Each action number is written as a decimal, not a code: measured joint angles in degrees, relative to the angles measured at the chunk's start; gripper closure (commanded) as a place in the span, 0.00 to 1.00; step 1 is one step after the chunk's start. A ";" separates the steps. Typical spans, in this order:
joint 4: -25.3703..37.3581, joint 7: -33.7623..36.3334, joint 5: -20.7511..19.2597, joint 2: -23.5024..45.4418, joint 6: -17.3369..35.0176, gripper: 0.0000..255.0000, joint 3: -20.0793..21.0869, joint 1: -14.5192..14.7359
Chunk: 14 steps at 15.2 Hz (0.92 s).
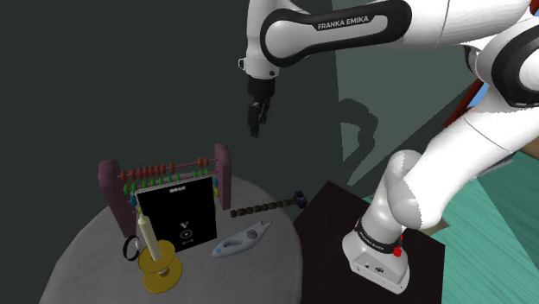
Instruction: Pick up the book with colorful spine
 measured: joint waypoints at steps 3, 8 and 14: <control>2.64 -3.77 1.00 4.32 1.37 0.00 1.33 2.25; 7.46 -9.60 2.38 11.00 2.79 0.00 4.06 5.81; 12.62 -16.42 3.27 17.23 3.40 0.00 7.61 9.66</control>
